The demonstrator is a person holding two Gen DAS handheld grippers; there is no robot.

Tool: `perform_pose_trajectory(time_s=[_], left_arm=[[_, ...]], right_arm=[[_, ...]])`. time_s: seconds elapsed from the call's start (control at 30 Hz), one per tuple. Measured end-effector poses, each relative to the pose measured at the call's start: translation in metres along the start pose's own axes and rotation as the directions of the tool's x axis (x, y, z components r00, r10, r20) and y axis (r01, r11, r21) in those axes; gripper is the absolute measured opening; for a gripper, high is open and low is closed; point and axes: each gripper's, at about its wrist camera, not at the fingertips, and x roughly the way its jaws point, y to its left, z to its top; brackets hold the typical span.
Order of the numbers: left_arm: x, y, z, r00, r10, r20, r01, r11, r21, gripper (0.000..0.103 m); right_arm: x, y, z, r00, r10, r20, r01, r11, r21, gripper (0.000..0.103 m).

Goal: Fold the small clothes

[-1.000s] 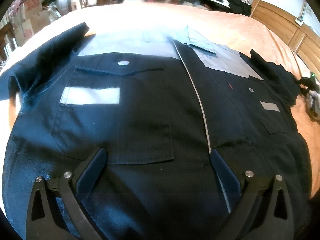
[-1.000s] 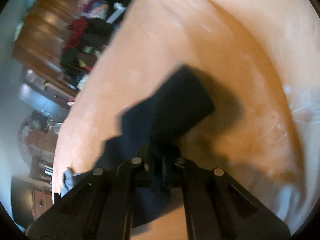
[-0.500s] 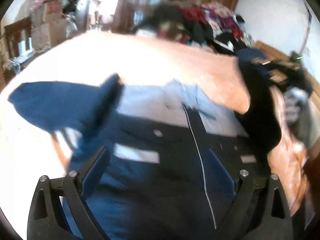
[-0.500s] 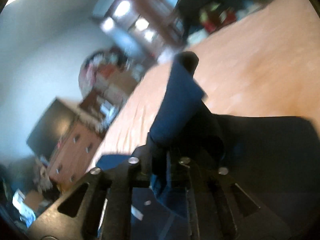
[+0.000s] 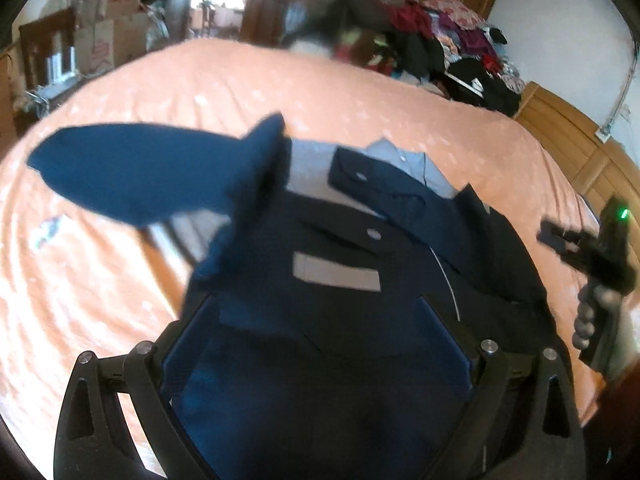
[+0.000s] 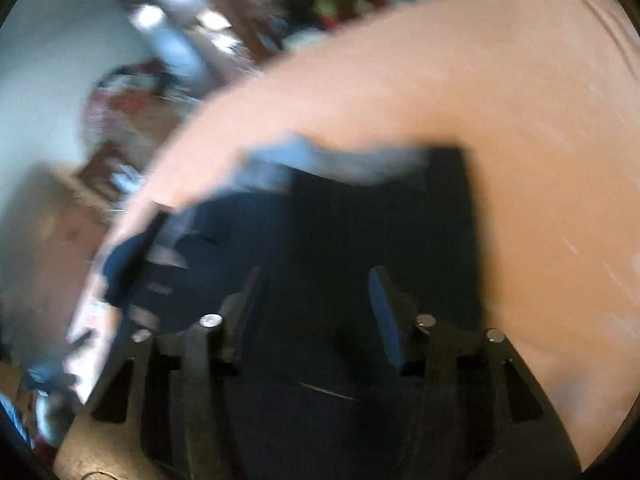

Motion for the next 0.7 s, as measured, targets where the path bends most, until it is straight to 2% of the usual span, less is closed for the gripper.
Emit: perform_pose_trajectory(time_s=[0.03,0.07,0.13,0.2,0.3,0.33,0.37,0.4,0.47,0.5,0.53,0.6,0.7], left_arm=[[0.001,0.002,-0.001,1.0,-0.004,-0.004,0.003,1.0,-0.014,0.099],[0.001,0.01,-0.002,1.0,-0.007,-0.005,0.006,0.999,-0.041,0.099],[0.001,0.025,-0.002,1.0,-0.012,-0.007,0.011,0.996,-0.092,0.099],[-0.003,0.049,-0.004,1.0,0.003,-0.008,-0.004,0.988,-0.152,0.099],[-0.02,0.085,-0.005,0.999,0.042,0.014,-0.038,0.974,-0.222,0.099],[-0.028,0.097,-0.006,0.998,0.063,0.024,-0.055,0.969,-0.242,0.099],[-0.036,0.111,-0.008,0.996,0.082,0.032,-0.071,0.962,-0.263,0.099],[-0.041,0.122,-0.009,0.995,0.096,0.037,-0.082,0.956,-0.282,0.099],[-0.053,0.143,-0.012,0.991,0.124,0.042,-0.104,0.941,-0.323,0.099],[-0.057,0.151,-0.012,0.99,0.134,0.043,-0.112,0.937,-0.329,0.099],[-0.058,0.152,-0.011,0.989,0.142,0.04,-0.122,0.939,-0.322,0.099],[-0.056,0.143,-0.005,0.994,0.103,0.033,-0.09,0.957,-0.276,0.098],[-0.038,0.096,0.015,1.0,0.024,0.015,-0.022,0.992,-0.126,0.098]], right_arm=[[0.014,-0.018,-0.008,0.996,-0.048,-0.08,0.05,0.998,0.029,0.047],[0.025,-0.032,-0.02,0.987,-0.078,-0.141,0.083,0.996,0.034,0.028],[0.017,-0.028,-0.023,0.992,-0.09,-0.09,0.09,0.996,-0.001,0.029],[0.005,-0.014,-0.017,0.988,-0.145,-0.047,0.144,0.989,-0.027,0.033],[-0.017,0.01,-0.009,0.991,-0.113,0.073,0.119,0.99,-0.076,0.033],[-0.024,0.015,-0.008,0.986,-0.128,0.108,0.138,0.986,-0.091,0.033],[-0.04,0.017,-0.005,0.972,-0.163,0.169,0.18,0.979,-0.091,0.033],[-0.046,0.012,-0.006,0.964,-0.187,0.191,0.204,0.976,-0.078,0.033],[-0.062,-0.004,-0.007,0.937,-0.28,0.211,0.293,0.956,-0.031,0.034],[-0.062,-0.008,-0.009,0.936,-0.292,0.197,0.303,0.953,-0.027,0.034],[-0.06,-0.013,-0.01,0.942,-0.293,0.166,0.301,0.953,-0.024,0.034],[-0.051,-0.022,-0.017,0.956,-0.268,0.118,0.273,0.962,-0.026,0.034],[-0.038,-0.025,-0.024,0.973,-0.215,0.082,0.217,0.976,-0.012,0.033]])
